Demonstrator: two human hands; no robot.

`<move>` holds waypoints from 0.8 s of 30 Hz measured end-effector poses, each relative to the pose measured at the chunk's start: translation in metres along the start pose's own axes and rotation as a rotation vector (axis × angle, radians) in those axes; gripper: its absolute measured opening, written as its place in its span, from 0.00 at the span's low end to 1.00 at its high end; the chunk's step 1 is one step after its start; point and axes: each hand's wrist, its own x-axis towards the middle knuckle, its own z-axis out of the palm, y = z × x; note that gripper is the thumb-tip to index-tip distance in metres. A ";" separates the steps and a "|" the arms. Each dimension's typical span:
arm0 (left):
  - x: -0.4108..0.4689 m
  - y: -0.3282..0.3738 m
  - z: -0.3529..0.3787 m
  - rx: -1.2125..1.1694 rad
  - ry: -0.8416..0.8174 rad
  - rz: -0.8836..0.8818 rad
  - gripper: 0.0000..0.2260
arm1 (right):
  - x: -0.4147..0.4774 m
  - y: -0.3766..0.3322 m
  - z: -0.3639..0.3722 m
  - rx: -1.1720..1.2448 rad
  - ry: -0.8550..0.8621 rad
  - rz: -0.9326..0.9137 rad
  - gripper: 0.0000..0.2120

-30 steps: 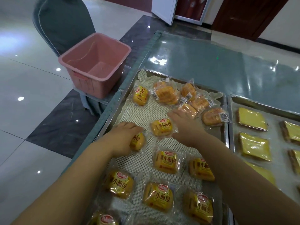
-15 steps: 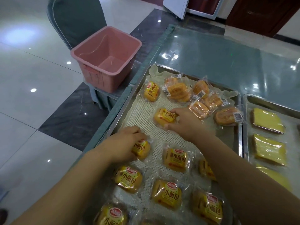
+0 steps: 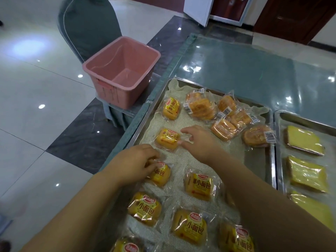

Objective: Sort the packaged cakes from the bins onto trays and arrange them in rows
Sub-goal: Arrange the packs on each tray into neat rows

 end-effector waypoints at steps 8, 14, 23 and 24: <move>0.060 0.025 -0.018 0.050 0.097 0.082 0.11 | -0.016 0.050 -0.048 -0.040 0.144 0.128 0.11; 0.126 0.049 -0.028 0.056 0.364 0.040 0.24 | -0.021 0.089 -0.065 -0.142 0.319 0.237 0.15; 0.170 0.052 -0.023 0.101 0.259 -0.037 0.21 | -0.012 0.100 -0.051 -0.148 0.278 0.366 0.29; 0.168 0.051 -0.021 0.120 0.272 -0.010 0.19 | -0.012 0.100 -0.050 -0.136 0.293 0.359 0.28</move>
